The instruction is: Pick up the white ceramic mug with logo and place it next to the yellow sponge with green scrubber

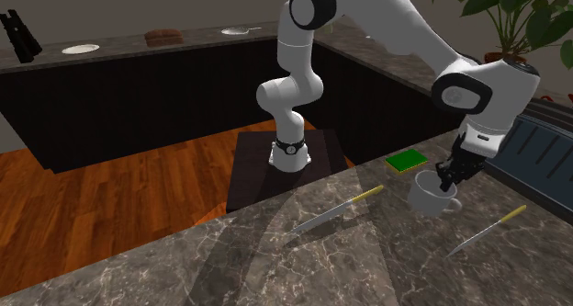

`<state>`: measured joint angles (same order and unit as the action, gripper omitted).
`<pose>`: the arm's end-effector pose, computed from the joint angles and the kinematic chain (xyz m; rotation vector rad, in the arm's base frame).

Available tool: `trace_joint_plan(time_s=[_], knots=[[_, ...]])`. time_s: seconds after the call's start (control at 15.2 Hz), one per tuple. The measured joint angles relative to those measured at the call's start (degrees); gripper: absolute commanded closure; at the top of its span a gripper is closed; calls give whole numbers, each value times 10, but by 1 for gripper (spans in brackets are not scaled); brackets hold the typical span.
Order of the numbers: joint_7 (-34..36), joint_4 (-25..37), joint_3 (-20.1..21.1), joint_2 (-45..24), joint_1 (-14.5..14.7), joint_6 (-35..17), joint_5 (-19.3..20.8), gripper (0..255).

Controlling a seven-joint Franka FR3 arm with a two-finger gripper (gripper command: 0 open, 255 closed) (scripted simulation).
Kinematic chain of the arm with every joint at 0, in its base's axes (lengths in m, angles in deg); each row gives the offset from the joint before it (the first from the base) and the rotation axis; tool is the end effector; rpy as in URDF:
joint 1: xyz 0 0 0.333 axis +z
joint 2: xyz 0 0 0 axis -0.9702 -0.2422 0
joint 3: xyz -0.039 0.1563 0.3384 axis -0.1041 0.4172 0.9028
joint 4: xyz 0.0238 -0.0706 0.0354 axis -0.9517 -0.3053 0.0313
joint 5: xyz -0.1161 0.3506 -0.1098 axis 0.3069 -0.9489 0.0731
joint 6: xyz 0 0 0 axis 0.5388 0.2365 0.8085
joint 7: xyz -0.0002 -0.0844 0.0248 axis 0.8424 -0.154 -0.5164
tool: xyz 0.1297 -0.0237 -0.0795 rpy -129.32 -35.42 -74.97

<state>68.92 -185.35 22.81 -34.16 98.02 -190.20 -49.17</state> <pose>0.3871 0.4200 0.3910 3.0833 0.1878 -0.0101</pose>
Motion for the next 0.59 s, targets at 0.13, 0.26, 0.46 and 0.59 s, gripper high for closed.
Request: trace_joint_plan(time_s=[0.13, 0.26, 0.46, 0.59], knots=[[6, -6, 0, -9, 2, -13, 6, 255], [6, -8, -1, -11, 2, -18, 7, 255], [7, -8, -1, -12, 2, -19, 8, 255], [7, -8, -1, -12, 2, -19, 8, 0]])
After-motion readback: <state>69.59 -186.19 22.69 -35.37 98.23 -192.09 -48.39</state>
